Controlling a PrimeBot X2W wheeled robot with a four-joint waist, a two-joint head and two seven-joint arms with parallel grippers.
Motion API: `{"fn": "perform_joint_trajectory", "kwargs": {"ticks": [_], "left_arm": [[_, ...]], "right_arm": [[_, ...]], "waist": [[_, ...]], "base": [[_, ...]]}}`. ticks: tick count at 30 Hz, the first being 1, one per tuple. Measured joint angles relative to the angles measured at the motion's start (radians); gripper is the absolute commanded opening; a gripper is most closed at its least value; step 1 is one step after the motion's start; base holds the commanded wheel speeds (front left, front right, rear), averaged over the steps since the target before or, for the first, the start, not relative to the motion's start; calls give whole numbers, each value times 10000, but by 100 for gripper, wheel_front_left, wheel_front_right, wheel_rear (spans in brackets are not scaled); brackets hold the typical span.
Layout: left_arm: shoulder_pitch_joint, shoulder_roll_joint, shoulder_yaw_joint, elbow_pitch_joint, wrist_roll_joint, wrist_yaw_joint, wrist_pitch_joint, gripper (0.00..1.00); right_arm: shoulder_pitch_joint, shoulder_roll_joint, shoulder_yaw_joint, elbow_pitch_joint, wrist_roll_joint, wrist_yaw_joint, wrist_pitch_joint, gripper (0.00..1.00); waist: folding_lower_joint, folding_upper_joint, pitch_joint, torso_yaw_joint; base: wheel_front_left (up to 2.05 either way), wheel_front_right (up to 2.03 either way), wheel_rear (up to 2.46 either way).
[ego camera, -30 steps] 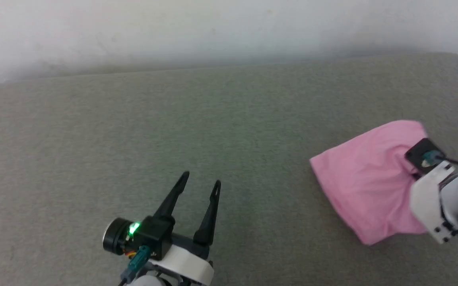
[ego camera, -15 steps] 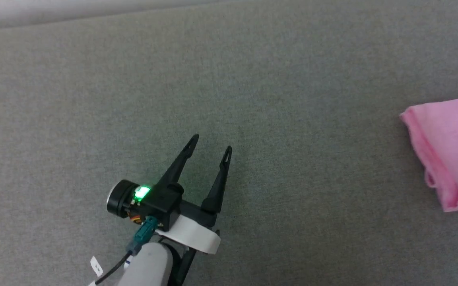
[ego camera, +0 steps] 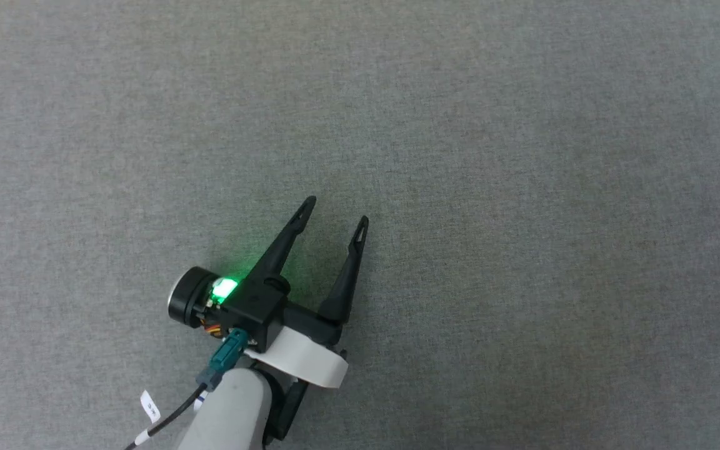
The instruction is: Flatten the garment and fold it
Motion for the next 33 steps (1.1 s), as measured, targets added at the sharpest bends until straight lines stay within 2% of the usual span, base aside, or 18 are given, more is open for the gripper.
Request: {"fn": "perform_joint_trajectory", "kwargs": {"ticks": [1,2,10,15,19,22,24,33], "left_arm": [[-14,-4,8,8,-2,0,0,100],[-17,-4,15,19,-8,2,0,100],[328,-4,134,125,-94,86,0,100],[921,-10,359,130,-205,253,0,100],[1398,-15,681,115,-380,374,0,100],[1721,-19,1131,23,-1095,416,0,100],[1874,-21,1365,6,-1101,472,2,100],[2483,-23,2192,-351,-1055,888,0,100]], "right_arm": [[-26,81,-52,82,-36,0,-6,39],[-53,146,-119,163,-65,-2,-15,100],[-291,426,-213,56,-259,2,-123,100],[-581,669,-247,-767,140,0,-349,100],[-663,1158,-339,-1703,466,0,-708,100],[-650,1682,-529,-2452,625,-2,-951,100],[-528,2044,-623,-3009,610,0,-1223,100],[842,4479,-1870,-4926,366,-2,-2393,100]], "waist": [[0,1,-25,26],[0,0,-67,44],[-2,0,-900,66],[-4,1,-1813,-9],[-5,0,-2595,-40],[-5,0,-3170,-18],[-5,1,-3538,22],[-4,1,-4822,456]], "base": [[0,0,0],[0,0,0],[0,0,0],[0,0,0],[0,0,0],[0,0,0],[0,0,0],[0,0,0]]}}
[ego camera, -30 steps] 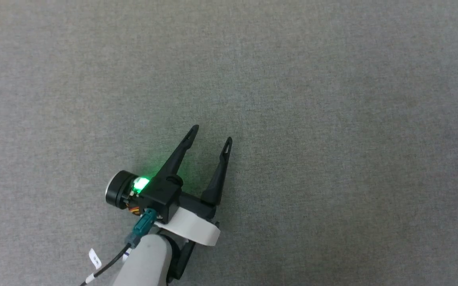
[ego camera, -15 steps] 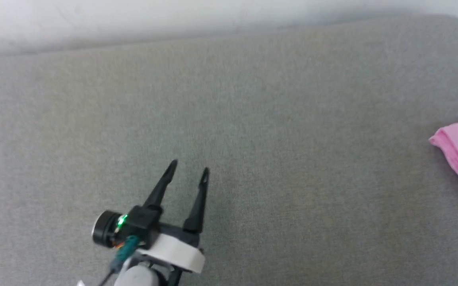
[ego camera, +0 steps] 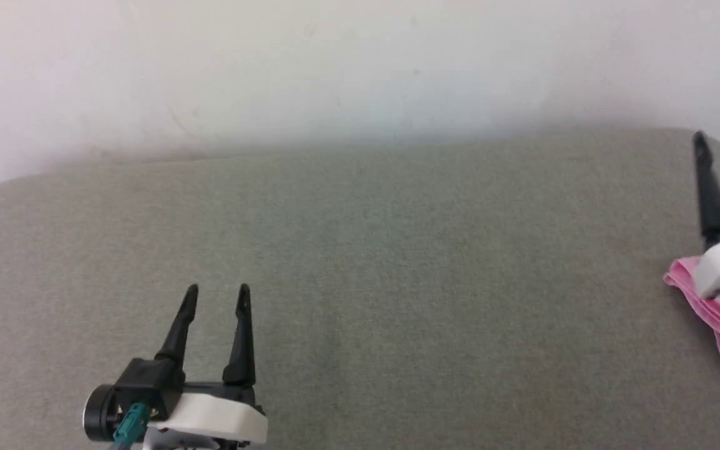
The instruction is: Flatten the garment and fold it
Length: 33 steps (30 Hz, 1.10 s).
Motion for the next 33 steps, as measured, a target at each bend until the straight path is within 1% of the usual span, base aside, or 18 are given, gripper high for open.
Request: {"fn": "perform_joint_trajectory", "kwargs": {"ticks": [4,7,11,15,20,33], "left_arm": [[171,4,173,-4,6,48,0,100],[223,2,184,27,94,90,0,100],[453,4,230,176,119,182,0,100],[546,0,247,337,245,196,0,100],[601,0,265,403,336,364,0,100],[708,2,115,568,520,353,0,100]], "right_arm": [[907,1087,-190,-290,-391,-2,-606,100],[1579,1732,-236,-322,-474,0,-1170,100],[2286,2261,123,-196,-696,0,-1827,100],[3007,2686,184,-148,-512,0,-2219,100],[3707,2895,389,-59,-477,0,-2466,100],[3997,2928,612,311,265,0,-2629,100]], "waist": [[1,0,-285,331],[2,0,-442,571],[1,0,-646,786],[2,0,-823,967],[1,0,-923,1105],[3,0,-752,1167]], "base": [[0,0,0],[0,0,0],[0,0,0],[0,0,0],[0,0,0],[0,0,0]]}}
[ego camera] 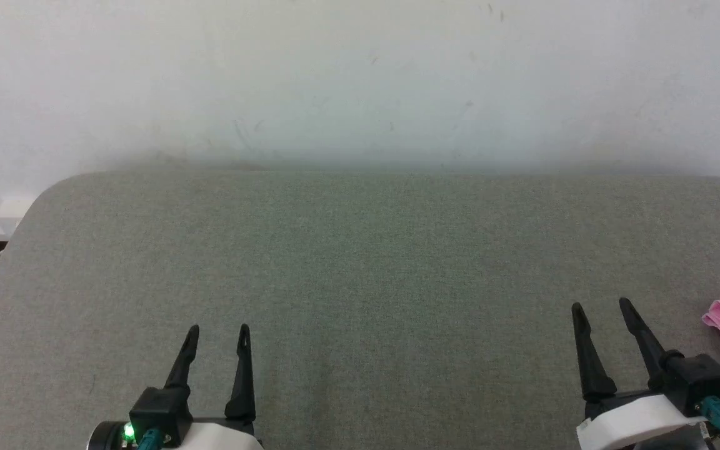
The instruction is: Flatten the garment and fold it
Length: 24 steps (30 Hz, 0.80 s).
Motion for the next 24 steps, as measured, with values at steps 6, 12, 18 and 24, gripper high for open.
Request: {"fn": "perform_joint_trajectory", "kwargs": {"ticks": [6,12,18,24], "left_arm": [[29,0,-17,10,-15,2,0,100],[24,0,-50,10,-82,4,0,100],[24,0,-88,-17,-180,-6,15,0],[24,0,-69,-21,-178,0,102,0]], "right_arm": [[0,2,2,73,54,0,-25,100],[-1,2,-12,71,54,0,-71,100],[-1,-4,-10,71,52,0,-69,0],[-1,-8,-6,59,50,0,10,0]], "waist": [[-1,0,8,-2],[-1,0,61,-7],[0,0,69,-13],[0,0,87,-38]], "base": [[0,0,0],[0,0,0],[0,0,0],[0,0,0]]}}
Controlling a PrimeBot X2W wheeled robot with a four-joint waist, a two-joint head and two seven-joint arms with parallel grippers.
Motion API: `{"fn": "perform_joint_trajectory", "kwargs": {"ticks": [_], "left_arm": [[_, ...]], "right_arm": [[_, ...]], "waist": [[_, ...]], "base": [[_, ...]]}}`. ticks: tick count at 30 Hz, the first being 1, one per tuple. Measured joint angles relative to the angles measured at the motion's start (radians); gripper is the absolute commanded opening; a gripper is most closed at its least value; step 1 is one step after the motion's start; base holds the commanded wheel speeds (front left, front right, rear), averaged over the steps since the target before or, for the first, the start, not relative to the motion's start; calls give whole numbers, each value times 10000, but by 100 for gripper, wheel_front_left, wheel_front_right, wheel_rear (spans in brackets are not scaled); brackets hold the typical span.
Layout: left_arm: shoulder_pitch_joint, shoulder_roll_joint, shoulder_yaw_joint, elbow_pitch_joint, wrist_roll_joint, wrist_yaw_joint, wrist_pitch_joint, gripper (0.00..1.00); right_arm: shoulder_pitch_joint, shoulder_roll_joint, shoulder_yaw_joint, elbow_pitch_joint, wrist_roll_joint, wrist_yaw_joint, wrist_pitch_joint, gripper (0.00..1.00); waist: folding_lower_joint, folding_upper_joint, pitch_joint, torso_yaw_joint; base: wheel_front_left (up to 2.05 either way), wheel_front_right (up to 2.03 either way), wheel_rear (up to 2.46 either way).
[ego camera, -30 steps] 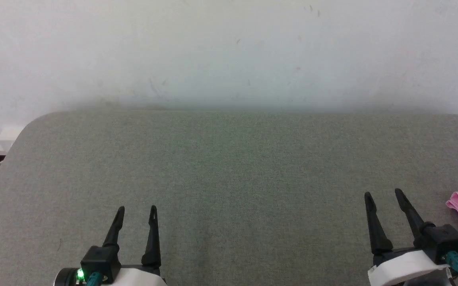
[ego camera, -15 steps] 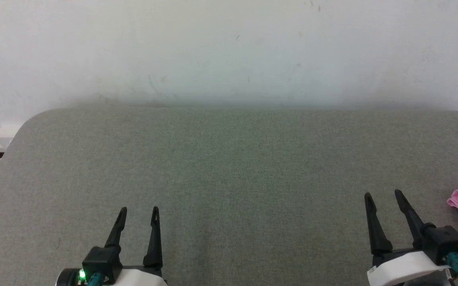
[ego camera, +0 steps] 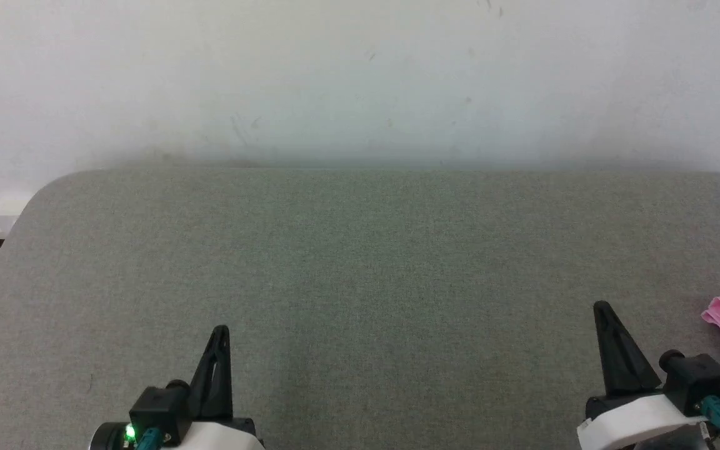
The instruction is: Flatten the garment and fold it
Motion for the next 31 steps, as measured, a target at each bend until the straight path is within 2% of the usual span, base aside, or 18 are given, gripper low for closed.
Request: {"fn": "perform_joint_trajectory", "kwargs": {"ticks": [31], "left_arm": [[-102,0,144,-150,259,-2,614,0]], "right_arm": [[-57,2,56,-280,-188,0,598,0]], "waist": [[0,0,117,-173]], "base": [[0,0,0]]}}
